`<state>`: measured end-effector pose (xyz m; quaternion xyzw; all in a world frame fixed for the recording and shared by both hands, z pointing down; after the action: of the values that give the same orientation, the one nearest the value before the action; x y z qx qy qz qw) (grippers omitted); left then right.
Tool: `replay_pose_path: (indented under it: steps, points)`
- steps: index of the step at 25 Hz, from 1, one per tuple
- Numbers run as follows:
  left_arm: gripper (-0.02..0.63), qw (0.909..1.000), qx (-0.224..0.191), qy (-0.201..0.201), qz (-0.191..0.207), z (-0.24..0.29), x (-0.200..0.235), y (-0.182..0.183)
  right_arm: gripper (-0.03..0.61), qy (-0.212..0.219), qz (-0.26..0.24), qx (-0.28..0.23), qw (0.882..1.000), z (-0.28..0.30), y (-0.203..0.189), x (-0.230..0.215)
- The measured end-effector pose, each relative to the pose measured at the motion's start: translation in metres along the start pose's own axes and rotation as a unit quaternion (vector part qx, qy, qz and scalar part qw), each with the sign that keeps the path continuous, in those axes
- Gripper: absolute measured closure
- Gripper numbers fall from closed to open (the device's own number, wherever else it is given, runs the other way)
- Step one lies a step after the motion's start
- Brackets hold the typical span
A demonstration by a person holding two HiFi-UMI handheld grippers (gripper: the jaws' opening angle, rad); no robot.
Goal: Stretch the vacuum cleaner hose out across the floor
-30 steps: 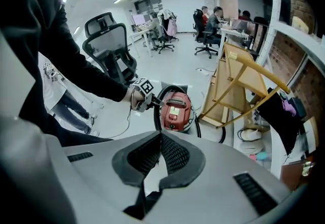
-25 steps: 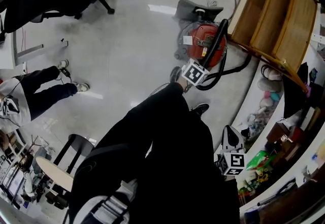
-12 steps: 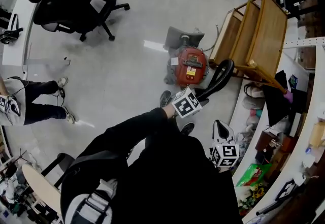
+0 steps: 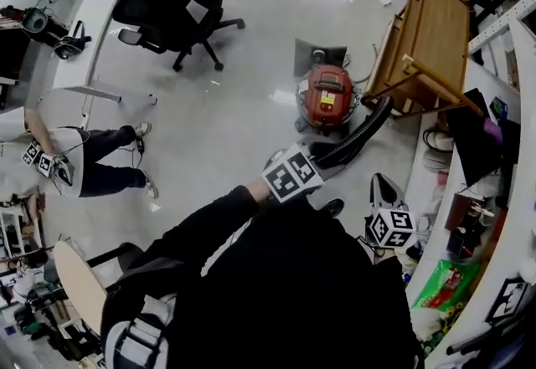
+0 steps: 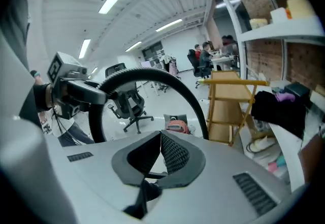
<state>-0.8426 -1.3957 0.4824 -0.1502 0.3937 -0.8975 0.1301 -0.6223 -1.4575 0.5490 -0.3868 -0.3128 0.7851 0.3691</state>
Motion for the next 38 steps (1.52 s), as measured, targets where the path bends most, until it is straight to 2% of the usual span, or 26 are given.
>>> replay_pose_path:
  steps: [3, 6, 8, 9, 10, 11, 13, 14, 16, 18, 22, 23, 24, 25, 26, 27, 28, 30, 33, 36, 38]
  points:
    - [0.423, 0.9991, 0.007, 0.027, 0.031, -0.023, -0.048, -0.007, 0.565, -0.023, 0.038, 0.009, 0.999, -0.041, -0.039, -0.024]
    - [0.423, 0.9961, 0.028, 0.041, 0.072, -0.045, -0.078, -0.019, 0.563, -0.059, 0.058, 0.009, 0.997, -0.073, -0.055, -0.041]
    - [0.423, 0.9914, 0.037, 0.046, 0.117, -0.056, -0.092, -0.024, 0.55, -0.057, 0.013, 0.012, 0.998, -0.088, -0.043, -0.044]
    - [0.423, 0.9876, 0.038, 0.047, 0.145, -0.062, -0.098, -0.026, 0.46, -0.052, -0.04, 0.022, 0.998, -0.091, -0.031, -0.041]
    - [0.423, 0.9829, 0.039, 0.046, 0.174, -0.067, -0.104, -0.028, 0.321, -0.048, -0.109, 0.038, 0.992, -0.093, -0.017, -0.033]
    - [0.422, 0.9777, 0.038, 0.042, 0.202, -0.074, -0.11, -0.03, 0.243, -0.046, -0.185, 0.056, 0.98, -0.093, -0.004, -0.021]
    - [0.422, 0.9659, 0.033, 0.03, 0.255, -0.089, -0.119, -0.035, 0.213, -0.044, -0.32, 0.085, 0.943, -0.091, 0.019, 0.007]
    - [0.422, 0.9588, 0.028, 0.025, 0.282, -0.097, -0.122, -0.037, 0.212, -0.04, -0.366, 0.094, 0.925, -0.089, 0.028, 0.022]
    - [0.419, 0.9417, 0.017, 0.023, 0.335, -0.116, -0.125, -0.044, 0.209, -0.027, -0.428, 0.11, 0.897, -0.086, 0.04, 0.053]
    - [0.419, 0.9278, 0.005, 0.021, 0.372, -0.137, -0.123, -0.058, 0.209, -0.01, -0.481, 0.139, 0.865, -0.082, 0.036, 0.085]
    - [0.419, 0.9056, -0.022, -0.009, 0.424, -0.176, -0.106, -0.085, 0.21, 0.028, -0.582, 0.202, 0.787, -0.065, -0.004, 0.152]
    - [0.419, 0.8994, -0.03, -0.021, 0.436, -0.185, -0.102, -0.091, 0.21, 0.039, -0.595, 0.213, 0.774, -0.059, -0.013, 0.17]
    - [0.419, 0.8932, -0.037, -0.032, 0.447, -0.191, -0.098, -0.096, 0.212, 0.048, -0.6, 0.219, 0.768, -0.054, -0.02, 0.187]
    - [0.419, 0.8868, -0.041, -0.037, 0.459, -0.196, -0.093, -0.101, 0.23, 0.052, -0.595, 0.223, 0.771, -0.051, -0.024, 0.201]
    - [0.419, 0.8813, -0.043, -0.037, 0.469, -0.199, -0.089, -0.105, 0.27, 0.049, -0.581, 0.226, 0.78, -0.05, -0.026, 0.212]
    - [0.419, 0.8787, -0.046, -0.033, 0.474, -0.201, -0.087, -0.109, 0.35, 0.042, -0.562, 0.228, 0.794, -0.053, -0.028, 0.219]
    - [0.419, 0.8795, -0.052, -0.027, 0.472, -0.202, -0.086, -0.111, 0.388, 0.033, -0.539, 0.231, 0.809, -0.058, -0.03, 0.224]
    - [0.419, 0.8869, -0.065, -0.007, 0.457, -0.201, -0.088, -0.109, 0.393, 0.015, -0.492, 0.236, 0.838, -0.071, -0.035, 0.229]
    - [0.414, 0.903, -0.067, 0.04, 0.422, -0.182, -0.096, -0.107, 0.393, -0.014, -0.422, 0.249, 0.872, -0.091, -0.049, 0.227]
    - [0.388, 0.9244, -0.058, 0.088, 0.367, -0.158, -0.113, -0.107, 0.393, -0.04, -0.357, 0.267, 0.894, -0.109, -0.062, 0.219]
    - [0.364, 0.9313, -0.045, 0.124, 0.34, -0.152, -0.131, -0.107, 0.393, -0.045, -0.317, 0.281, 0.905, -0.125, -0.072, 0.212]
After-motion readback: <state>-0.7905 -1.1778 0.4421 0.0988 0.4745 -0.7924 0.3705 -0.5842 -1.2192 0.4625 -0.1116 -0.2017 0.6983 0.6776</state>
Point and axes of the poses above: the fingertips, and each gripper's own axes: z forward along the fingers, x to its left, y out of its top, the point moved 9 cm from there along -z, backward along the fingers, and after that the axes turned 9 degrees about y, right-handed, at the moved point
